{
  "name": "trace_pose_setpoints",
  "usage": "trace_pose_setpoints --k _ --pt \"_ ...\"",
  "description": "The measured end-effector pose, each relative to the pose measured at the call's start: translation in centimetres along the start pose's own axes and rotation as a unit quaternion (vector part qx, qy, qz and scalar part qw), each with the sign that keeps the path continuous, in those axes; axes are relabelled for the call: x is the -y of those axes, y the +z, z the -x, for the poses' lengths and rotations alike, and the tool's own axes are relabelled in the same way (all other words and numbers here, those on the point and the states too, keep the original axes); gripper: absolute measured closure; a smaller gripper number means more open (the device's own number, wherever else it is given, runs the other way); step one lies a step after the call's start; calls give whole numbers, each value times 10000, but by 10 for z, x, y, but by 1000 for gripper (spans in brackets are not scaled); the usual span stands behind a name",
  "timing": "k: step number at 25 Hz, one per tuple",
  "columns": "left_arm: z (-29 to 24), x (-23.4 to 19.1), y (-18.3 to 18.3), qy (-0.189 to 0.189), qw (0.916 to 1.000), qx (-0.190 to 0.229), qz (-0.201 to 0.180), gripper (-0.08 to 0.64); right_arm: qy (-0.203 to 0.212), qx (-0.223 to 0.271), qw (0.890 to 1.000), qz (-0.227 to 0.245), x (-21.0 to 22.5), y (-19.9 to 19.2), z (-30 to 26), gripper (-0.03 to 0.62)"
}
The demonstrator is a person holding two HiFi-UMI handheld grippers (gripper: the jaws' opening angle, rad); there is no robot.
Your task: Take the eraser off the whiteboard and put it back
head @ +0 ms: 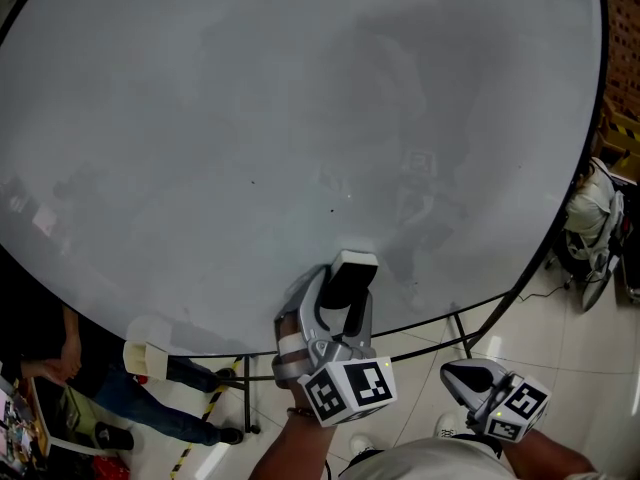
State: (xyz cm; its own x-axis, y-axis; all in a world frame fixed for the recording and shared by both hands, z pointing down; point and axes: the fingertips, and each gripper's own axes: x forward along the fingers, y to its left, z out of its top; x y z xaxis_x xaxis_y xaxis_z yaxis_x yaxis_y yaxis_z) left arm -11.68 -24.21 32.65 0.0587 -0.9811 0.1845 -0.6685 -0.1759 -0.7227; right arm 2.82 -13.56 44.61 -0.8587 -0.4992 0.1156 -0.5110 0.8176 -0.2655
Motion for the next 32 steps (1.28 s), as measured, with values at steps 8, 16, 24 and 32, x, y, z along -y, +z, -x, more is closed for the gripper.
trace_pose_setpoints --k 8,16,24,32 --pt "17 -2 -3 -24 9999 89 141 241 5 -44 10000 22 -1 -3 1 591" --pt "51 18 -19 -659 9827 454 1668 245 149 -69 9999 18 -8 4 -6 591" --pt "66 13 -12 -793 9609 946 2477 447 310 -66 9995 92 -17 12 -13 591" --pt "74 37 -31 -1723 8819 923 4290 544 381 25 9992 -123 -18 13 -13 591"
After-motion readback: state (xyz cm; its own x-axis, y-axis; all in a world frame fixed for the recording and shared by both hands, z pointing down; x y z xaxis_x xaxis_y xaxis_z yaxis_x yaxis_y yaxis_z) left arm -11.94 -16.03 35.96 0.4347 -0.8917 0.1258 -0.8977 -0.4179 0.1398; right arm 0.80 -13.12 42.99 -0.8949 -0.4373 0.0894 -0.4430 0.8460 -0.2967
